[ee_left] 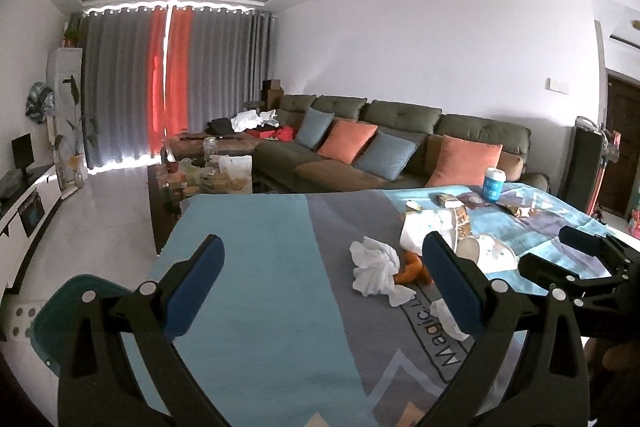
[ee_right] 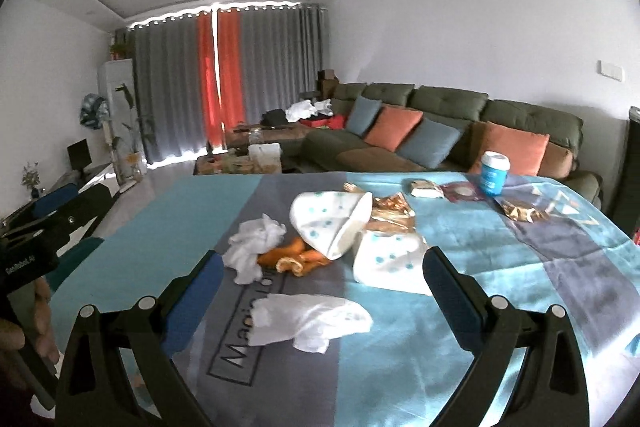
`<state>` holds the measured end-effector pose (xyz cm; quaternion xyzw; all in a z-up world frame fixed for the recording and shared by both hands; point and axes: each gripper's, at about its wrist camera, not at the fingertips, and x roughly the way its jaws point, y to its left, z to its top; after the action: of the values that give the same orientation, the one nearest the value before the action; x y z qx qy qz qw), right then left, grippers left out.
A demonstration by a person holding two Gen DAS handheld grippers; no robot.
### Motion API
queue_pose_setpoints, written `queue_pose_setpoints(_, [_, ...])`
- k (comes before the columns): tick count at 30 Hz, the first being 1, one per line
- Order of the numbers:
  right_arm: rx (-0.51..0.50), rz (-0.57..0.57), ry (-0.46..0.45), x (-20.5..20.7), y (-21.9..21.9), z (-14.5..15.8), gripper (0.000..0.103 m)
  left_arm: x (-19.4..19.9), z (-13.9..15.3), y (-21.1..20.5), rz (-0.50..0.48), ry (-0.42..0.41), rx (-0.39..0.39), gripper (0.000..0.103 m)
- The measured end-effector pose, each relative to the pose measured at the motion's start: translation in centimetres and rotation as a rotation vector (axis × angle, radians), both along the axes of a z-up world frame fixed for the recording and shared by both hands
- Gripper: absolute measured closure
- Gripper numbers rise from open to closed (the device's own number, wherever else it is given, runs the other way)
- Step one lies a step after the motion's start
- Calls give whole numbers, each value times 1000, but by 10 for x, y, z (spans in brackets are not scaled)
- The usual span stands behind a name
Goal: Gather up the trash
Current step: 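Move both tools back to the table above the remaining trash, then grasp a crumpled white tissue with the left tool while the right tool grasps another tissue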
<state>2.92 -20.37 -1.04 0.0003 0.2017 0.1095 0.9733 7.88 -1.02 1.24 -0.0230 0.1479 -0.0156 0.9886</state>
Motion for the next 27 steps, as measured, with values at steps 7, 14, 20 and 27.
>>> queue_pose_setpoints(7, [-12, 8, 31, 5, 3, -4, 7, 19, -7, 0, -15, 35, 7, 6])
queue_pose_setpoints(14, [-34, 27, 112, 21, 6, -18, 7, 45, -19, -7, -41, 87, 22, 5])
queue_pose_setpoints(20, [-38, 50, 189, 37, 8, -32, 10, 78, -31, -16, -85, 151, 36, 6])
queue_pose_setpoints(27, [-29, 69, 249, 48, 12, -44, 16, 120, -49, -32, -138, 254, 54, 6])
